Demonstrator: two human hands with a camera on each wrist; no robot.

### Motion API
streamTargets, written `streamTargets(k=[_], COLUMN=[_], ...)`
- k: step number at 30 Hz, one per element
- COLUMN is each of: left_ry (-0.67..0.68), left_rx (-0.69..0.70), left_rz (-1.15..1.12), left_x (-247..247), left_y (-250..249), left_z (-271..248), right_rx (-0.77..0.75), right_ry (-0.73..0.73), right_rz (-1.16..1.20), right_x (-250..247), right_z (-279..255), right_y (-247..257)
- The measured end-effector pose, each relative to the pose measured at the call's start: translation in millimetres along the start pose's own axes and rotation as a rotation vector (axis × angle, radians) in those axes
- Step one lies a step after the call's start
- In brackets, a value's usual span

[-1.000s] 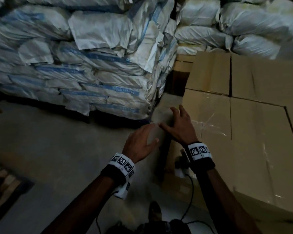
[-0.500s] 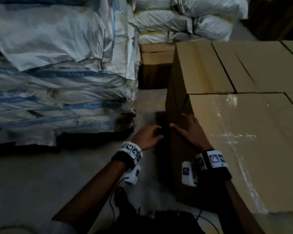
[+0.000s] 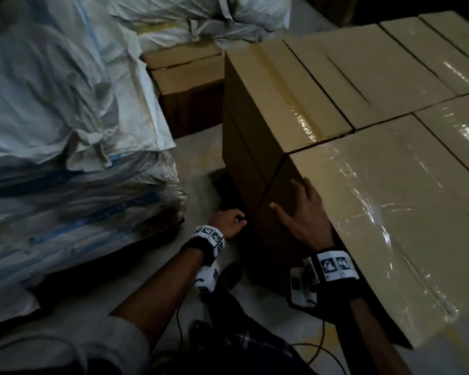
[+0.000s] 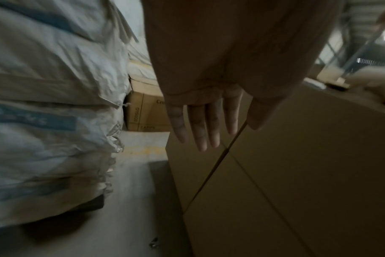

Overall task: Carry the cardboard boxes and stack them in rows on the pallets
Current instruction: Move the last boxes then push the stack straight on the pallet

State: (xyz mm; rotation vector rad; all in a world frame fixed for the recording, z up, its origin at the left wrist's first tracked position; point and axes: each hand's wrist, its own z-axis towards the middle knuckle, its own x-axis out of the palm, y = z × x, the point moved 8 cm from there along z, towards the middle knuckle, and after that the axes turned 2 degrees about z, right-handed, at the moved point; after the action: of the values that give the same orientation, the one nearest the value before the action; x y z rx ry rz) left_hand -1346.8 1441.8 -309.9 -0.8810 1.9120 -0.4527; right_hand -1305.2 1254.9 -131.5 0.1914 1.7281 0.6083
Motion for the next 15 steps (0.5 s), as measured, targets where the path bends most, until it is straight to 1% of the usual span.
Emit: streamTargets(k=[3, 5, 7, 9, 11, 14, 15], left_ry=[0.031, 0.061, 0.085, 0.100, 0.145, 0.181, 0.202], left_rx=[-0.030, -0.062, -0.068, -0.067, -0.075, -0.071, -0.072], left_rz=[0.050, 0.041, 0.028, 0.020, 0.011, -0.022, -0.040], left_x=[-1, 4, 11, 22, 40, 61, 69], left_y=[15, 24, 31, 38, 49, 69, 77], left_z=[40, 63, 87, 104, 127, 172, 190], right_rx=[-0.029, -0.038, -0.091, -0.135, -0.154, -0.129, -0.123], right_ry=[-0.017, 0.017, 0.046, 0.106, 0.150, 0.220, 0.218], right_rz=[-0.129, -0.243, -0.355, -0.435, -0.499, -0.616, -0.655], right_x=[27, 46, 69, 99, 131, 178, 195], right_z=[22, 32, 45, 56, 75, 118, 133], right_y=[1, 1, 3, 2, -7, -26, -35])
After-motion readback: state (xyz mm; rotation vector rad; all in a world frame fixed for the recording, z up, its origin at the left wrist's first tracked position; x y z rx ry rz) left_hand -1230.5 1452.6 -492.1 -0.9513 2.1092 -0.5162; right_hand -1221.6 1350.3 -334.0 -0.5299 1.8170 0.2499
